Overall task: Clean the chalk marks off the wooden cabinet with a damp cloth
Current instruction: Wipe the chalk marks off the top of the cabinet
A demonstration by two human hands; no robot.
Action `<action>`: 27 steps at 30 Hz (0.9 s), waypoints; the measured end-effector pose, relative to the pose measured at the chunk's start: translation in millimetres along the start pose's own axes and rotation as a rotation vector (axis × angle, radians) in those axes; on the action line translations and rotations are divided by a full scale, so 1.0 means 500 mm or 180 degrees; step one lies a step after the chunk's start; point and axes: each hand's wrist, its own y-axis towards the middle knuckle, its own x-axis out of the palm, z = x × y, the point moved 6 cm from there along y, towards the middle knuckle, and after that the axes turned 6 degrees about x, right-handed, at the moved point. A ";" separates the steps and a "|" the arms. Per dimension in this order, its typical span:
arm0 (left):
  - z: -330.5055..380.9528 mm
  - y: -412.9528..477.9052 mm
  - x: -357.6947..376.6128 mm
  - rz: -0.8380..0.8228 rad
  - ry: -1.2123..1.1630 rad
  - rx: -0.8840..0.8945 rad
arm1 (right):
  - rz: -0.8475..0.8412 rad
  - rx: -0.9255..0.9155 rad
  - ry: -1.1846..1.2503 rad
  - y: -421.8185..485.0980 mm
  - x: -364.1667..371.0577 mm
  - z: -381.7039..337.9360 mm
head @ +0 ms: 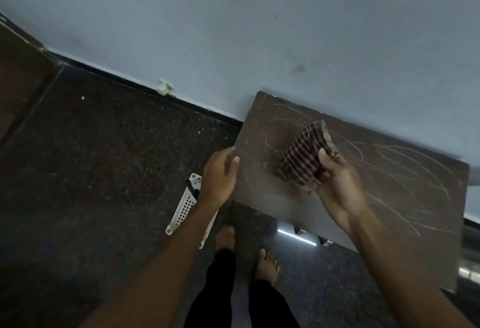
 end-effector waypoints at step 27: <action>-0.022 0.316 0.047 -0.0646 0.0365 0.0796 | 0.0959 -0.2180 -0.5496 0.320 0.216 0.068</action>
